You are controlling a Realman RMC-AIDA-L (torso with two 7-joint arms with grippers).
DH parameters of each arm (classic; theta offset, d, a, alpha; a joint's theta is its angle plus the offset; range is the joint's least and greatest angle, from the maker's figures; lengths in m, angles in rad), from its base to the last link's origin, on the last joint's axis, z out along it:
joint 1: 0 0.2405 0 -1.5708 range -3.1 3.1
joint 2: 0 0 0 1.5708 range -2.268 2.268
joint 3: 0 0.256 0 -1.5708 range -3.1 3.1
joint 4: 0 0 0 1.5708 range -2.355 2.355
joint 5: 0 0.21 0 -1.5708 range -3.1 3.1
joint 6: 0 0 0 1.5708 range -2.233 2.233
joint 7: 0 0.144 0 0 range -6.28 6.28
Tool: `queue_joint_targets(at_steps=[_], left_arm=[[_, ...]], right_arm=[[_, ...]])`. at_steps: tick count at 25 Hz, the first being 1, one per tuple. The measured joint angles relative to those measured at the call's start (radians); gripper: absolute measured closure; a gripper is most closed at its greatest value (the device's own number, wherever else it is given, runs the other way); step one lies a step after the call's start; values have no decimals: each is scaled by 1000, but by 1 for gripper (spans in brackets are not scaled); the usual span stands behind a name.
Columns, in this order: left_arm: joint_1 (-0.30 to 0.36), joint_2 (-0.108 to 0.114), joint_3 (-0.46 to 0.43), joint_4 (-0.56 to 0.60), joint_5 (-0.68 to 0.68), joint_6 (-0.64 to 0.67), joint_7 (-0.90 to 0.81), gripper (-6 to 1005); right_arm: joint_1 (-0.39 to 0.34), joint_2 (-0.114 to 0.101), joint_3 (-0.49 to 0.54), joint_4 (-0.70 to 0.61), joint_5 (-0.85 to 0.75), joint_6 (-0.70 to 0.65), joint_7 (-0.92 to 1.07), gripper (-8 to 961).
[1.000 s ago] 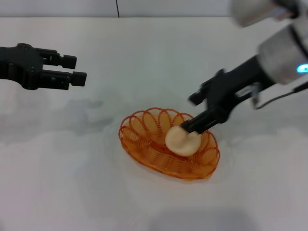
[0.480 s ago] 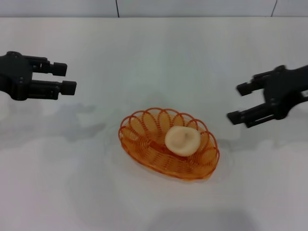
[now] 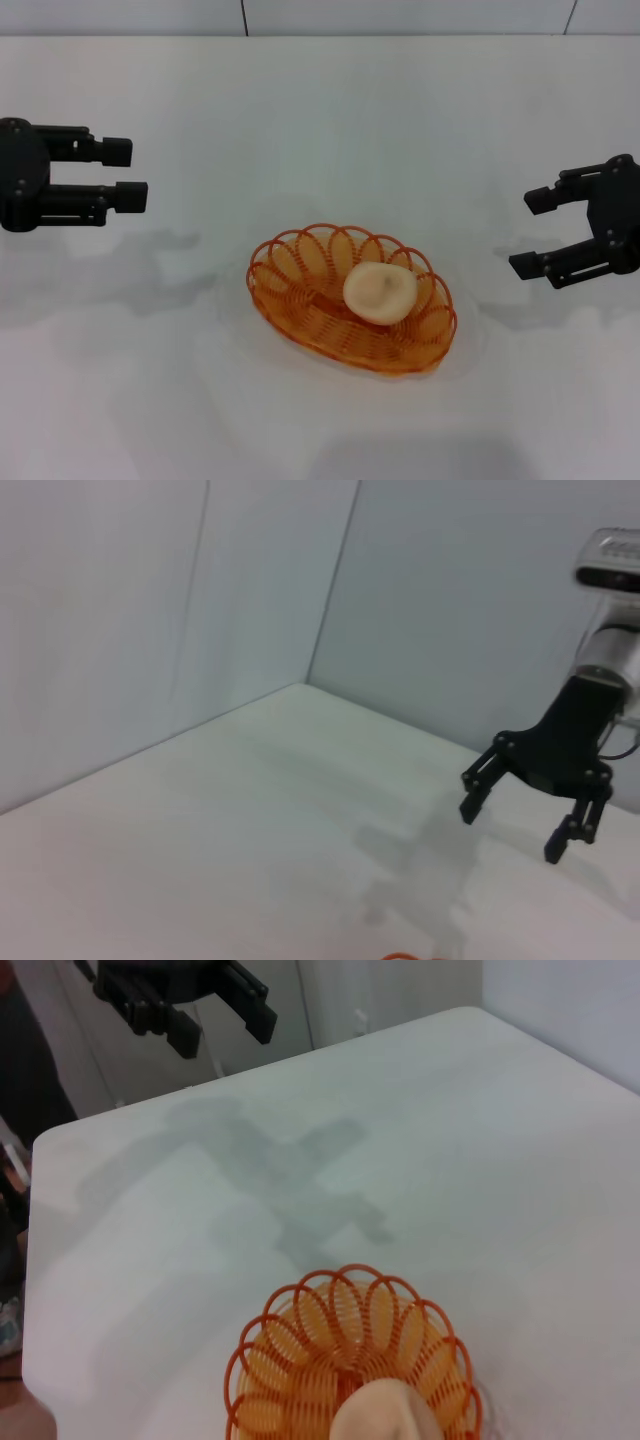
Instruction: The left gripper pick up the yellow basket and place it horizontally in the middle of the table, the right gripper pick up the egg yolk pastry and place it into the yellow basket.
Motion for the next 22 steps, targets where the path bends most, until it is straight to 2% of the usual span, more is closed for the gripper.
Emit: queue_joint_targets(at_steps=[9, 22], left_arm=[[8, -11, 6, -2, -41, 12, 14, 349], [4, -29, 9, -3, -46, 24, 28, 350]], right_arm=[[-1, 2, 18, 84, 40, 7, -91, 139], [-1, 4, 29, 114, 63, 34, -113, 140]])
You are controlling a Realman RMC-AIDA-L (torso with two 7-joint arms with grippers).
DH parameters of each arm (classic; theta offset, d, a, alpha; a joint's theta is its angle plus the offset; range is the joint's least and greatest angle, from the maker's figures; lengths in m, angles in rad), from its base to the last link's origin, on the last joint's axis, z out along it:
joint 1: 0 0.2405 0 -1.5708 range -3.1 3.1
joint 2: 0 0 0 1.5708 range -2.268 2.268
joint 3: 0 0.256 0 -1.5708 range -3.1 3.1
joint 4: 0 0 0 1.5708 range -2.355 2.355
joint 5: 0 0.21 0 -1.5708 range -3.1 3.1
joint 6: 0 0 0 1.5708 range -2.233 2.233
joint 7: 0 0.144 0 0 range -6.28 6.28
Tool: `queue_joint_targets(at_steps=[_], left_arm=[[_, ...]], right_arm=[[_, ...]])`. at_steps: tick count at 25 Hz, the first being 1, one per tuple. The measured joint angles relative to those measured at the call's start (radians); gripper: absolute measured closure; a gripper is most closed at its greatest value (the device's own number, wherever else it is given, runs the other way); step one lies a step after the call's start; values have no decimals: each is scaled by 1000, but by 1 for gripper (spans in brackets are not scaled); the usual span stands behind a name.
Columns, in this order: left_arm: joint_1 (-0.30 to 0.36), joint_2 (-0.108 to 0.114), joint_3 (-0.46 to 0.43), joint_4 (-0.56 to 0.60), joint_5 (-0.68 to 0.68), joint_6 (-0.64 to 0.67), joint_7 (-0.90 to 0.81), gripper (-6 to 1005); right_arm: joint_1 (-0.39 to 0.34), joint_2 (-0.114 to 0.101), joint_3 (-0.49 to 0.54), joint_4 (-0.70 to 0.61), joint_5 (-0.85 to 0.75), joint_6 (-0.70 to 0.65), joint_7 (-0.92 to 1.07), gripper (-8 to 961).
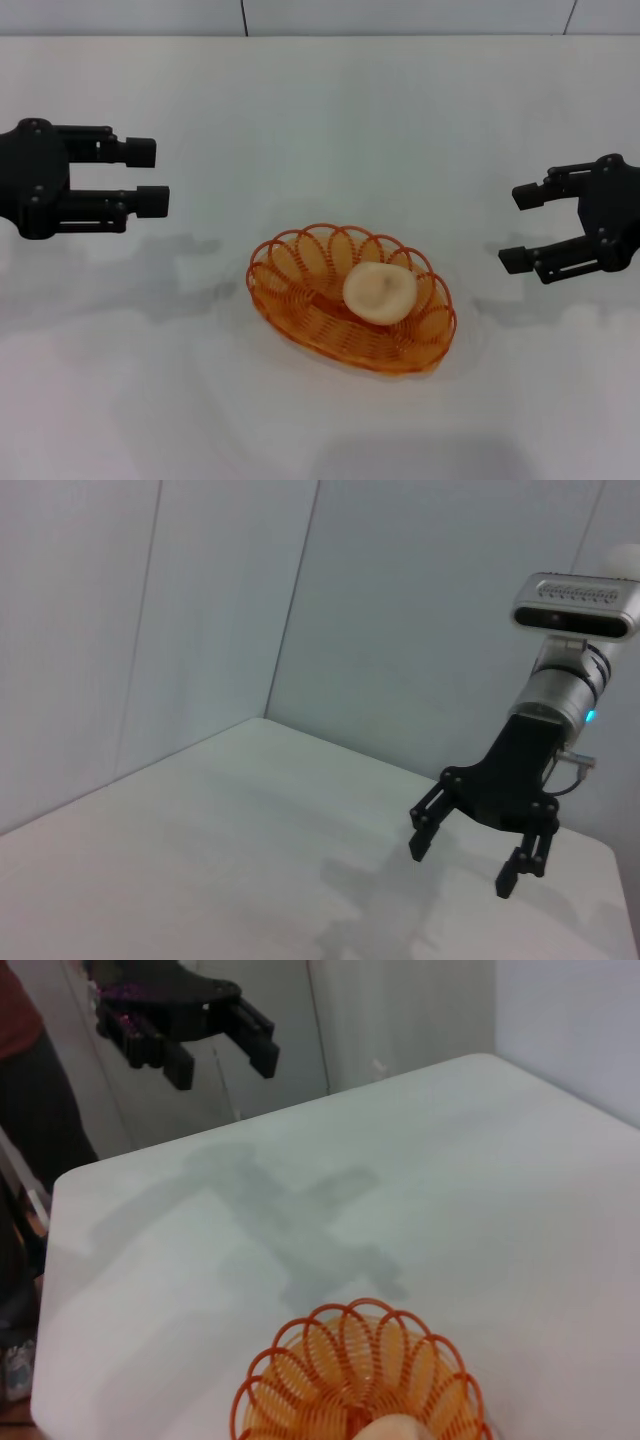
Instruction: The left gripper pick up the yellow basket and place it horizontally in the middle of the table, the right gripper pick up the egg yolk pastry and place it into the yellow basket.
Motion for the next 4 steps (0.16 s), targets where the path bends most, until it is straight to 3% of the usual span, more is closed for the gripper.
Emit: queue_joint_targets(at_steps=[4], left_arm=[[-1, -3, 0, 0, 0, 3, 1, 350]], right_arm=[[1, 0, -2, 4, 3, 7, -1, 140]])
